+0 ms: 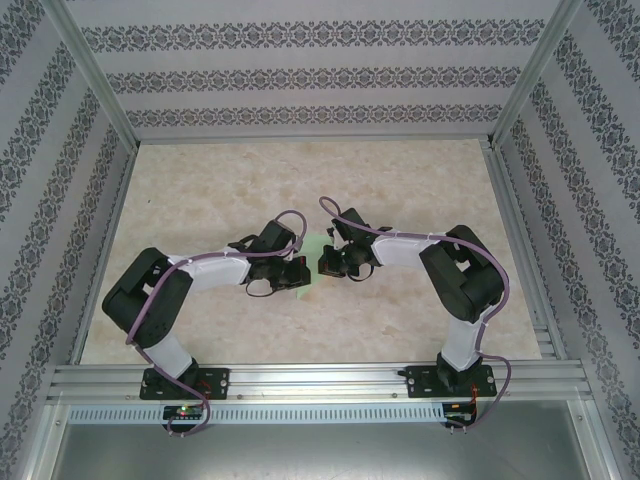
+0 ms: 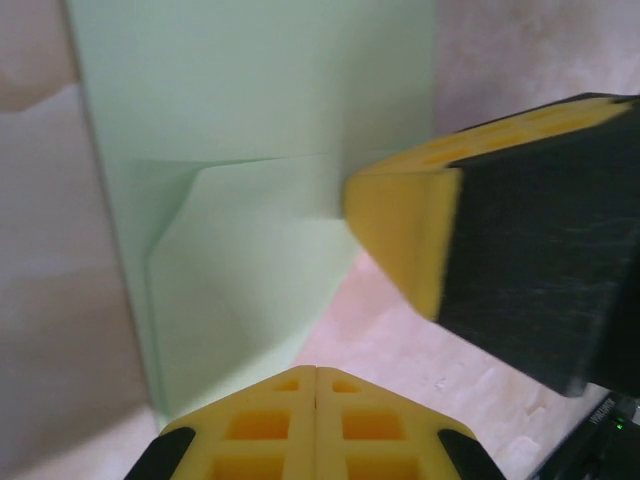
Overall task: Fold a paper plane with a square sheet of paper (pick it up from the middle)
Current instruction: Third fold the triangle at the center of the table.
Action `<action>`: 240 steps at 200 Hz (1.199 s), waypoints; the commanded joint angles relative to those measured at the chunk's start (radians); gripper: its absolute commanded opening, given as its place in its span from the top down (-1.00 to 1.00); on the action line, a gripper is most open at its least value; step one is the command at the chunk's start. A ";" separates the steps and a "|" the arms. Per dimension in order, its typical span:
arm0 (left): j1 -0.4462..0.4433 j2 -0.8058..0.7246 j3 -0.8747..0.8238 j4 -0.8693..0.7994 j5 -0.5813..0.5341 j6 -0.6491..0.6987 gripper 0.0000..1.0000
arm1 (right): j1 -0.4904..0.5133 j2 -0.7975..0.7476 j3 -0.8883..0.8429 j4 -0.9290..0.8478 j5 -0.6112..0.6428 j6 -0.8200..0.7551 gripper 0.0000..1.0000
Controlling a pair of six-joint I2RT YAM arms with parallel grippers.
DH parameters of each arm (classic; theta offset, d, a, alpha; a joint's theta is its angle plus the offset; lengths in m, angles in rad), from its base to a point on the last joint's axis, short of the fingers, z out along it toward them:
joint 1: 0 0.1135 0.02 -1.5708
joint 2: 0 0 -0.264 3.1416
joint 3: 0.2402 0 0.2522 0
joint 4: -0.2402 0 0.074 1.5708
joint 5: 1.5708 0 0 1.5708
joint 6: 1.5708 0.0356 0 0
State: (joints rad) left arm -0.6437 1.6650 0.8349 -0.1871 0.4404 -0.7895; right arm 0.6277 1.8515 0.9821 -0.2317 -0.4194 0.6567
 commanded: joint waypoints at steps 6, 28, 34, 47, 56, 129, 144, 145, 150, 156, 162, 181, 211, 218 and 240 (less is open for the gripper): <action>-0.004 0.026 0.030 0.064 0.035 0.038 0.95 | 0.001 0.044 -0.002 -0.044 0.033 0.002 1.00; -0.004 0.062 0.028 0.082 0.038 0.036 0.97 | 0.000 0.045 -0.003 -0.047 0.033 0.003 1.00; -0.004 0.069 0.026 0.089 0.042 0.036 0.97 | 0.000 0.046 -0.002 -0.047 0.031 0.003 1.00; -0.003 0.082 0.020 0.103 0.036 0.040 0.98 | 0.000 0.046 -0.005 -0.047 0.028 0.004 1.00; -0.003 0.091 0.015 0.116 0.036 0.046 0.99 | 0.000 0.048 -0.004 -0.048 0.027 0.002 1.00; -0.004 0.072 -0.125 0.074 0.093 0.102 0.99 | -0.002 0.091 0.030 -0.158 0.099 0.009 1.00; -0.004 0.055 -0.136 0.029 0.085 0.123 0.98 | -0.002 0.106 0.035 -0.180 0.117 0.017 1.00; -0.004 0.054 -0.138 0.027 0.085 0.122 0.99 | -0.002 0.107 0.036 -0.180 0.118 0.017 1.00; -0.004 0.050 -0.143 0.019 0.083 0.126 0.98 | -0.002 0.110 0.036 -0.184 0.122 0.019 1.00; -0.004 0.044 -0.152 0.014 0.081 0.126 0.98 | -0.002 0.115 0.038 -0.189 0.128 0.022 1.00; -0.006 0.042 -0.159 0.010 0.084 0.126 0.98 | -0.002 0.121 0.040 -0.192 0.132 0.024 1.00; -0.016 0.031 -0.183 0.001 0.086 0.122 0.98 | -0.004 0.136 0.046 -0.208 0.146 0.031 1.00; -0.020 0.003 -0.234 -0.005 0.073 0.106 0.97 | -0.003 0.142 0.048 -0.216 0.154 0.032 1.00; -0.020 -0.005 -0.245 -0.006 0.071 0.102 0.97 | -0.003 0.141 0.048 -0.216 0.153 0.031 1.00; -0.024 -0.035 -0.274 -0.009 0.064 0.095 0.97 | -0.003 0.143 0.053 -0.220 0.155 0.029 1.00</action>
State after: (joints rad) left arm -0.6430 1.6386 0.6426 0.0097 0.4919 -0.6994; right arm 0.6266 1.8992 1.0729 -0.3595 -0.4160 0.6800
